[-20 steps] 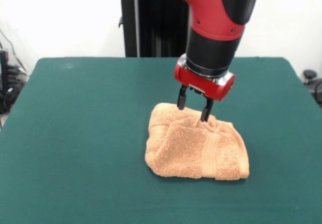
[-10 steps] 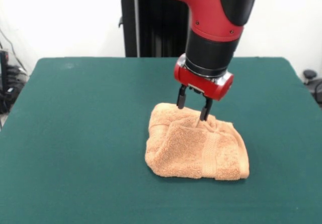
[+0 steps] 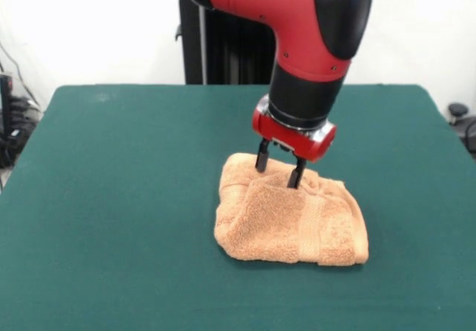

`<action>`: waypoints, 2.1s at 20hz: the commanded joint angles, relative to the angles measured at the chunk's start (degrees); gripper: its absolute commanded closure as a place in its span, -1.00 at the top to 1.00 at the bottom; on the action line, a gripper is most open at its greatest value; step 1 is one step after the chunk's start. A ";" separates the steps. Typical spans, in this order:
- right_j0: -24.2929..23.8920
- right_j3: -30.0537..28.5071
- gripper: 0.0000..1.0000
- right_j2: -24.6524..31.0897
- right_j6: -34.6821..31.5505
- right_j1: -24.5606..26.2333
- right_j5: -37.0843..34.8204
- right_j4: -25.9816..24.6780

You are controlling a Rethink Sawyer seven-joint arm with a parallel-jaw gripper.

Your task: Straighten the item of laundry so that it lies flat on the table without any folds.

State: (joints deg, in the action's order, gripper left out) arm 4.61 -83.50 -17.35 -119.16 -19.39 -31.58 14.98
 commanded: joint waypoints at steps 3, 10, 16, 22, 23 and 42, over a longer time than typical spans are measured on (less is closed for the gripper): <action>0.75 -5.98 1.00 6.38 -11.54 8.64 5.90 1.22; 2.43 -5.48 1.00 4.68 -11.86 9.52 5.83 0.82; 2.96 -6.48 1.00 4.43 -12.01 7.62 2.83 1.35; 2.60 -7.22 1.00 4.48 -11.72 4.75 -0.97 1.81; 2.62 -7.30 1.00 4.41 -11.73 4.20 -1.78 1.87; 3.14 -9.33 -1.00 4.07 -12.60 1.35 -0.52 2.11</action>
State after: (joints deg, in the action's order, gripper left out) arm 5.79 -87.01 -17.87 -119.16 -20.69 -29.92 15.08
